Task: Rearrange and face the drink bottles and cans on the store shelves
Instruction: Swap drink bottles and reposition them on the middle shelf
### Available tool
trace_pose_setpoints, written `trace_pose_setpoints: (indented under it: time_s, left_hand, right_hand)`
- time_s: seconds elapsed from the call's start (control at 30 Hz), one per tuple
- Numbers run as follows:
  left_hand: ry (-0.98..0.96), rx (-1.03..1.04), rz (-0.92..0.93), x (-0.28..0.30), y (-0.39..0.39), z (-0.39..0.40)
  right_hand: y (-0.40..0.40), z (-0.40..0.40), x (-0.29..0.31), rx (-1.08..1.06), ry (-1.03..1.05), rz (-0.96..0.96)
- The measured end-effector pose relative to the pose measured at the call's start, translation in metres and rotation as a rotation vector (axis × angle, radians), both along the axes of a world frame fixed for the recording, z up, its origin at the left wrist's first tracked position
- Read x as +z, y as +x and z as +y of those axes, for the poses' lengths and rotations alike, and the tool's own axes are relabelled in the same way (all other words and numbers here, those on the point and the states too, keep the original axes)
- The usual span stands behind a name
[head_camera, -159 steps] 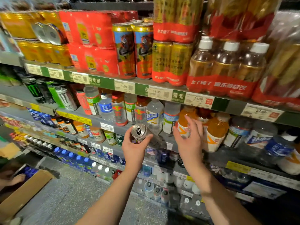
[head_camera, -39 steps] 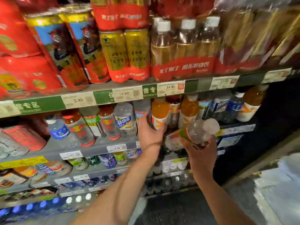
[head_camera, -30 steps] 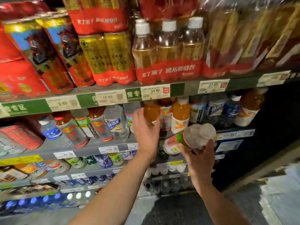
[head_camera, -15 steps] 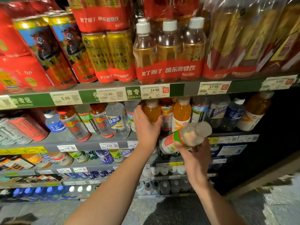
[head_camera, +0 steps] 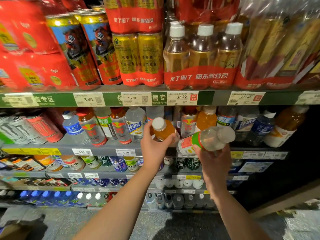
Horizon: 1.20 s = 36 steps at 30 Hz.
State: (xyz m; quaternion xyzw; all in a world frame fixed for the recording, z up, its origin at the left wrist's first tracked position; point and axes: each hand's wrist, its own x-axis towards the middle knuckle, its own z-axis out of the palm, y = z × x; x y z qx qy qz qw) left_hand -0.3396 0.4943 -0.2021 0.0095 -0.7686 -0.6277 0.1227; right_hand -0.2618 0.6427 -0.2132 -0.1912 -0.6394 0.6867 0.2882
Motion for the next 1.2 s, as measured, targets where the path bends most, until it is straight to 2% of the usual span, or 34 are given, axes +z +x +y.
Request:
trace_pose_setpoints:
  time_s: [0.37,0.67,0.8,1.03,1.2]
  left_hand:
    - [0.243,0.08,-0.018,0.006,0.017,-0.055]
    - [0.217,0.118,-0.02,0.008,0.025,-0.087]
    - [0.183,0.127,-0.028,0.006,0.024,-0.093]
    - [0.175,0.113,-0.04,0.007,0.024,-0.081]
    - [0.199,0.114,-0.026,0.007,0.026,-0.077]
  right_hand:
    - [-0.039,-0.018,0.008,0.009,0.201,-0.024]
    - [-0.085,-0.046,-0.003,0.025,0.527,-0.094]
    - [-0.098,-0.054,0.004,0.02,0.544,-0.144]
    - [-0.096,-0.053,0.002,-0.031,0.717,-0.174]
    - [-0.08,-0.061,0.007,-0.07,0.661,-0.105]
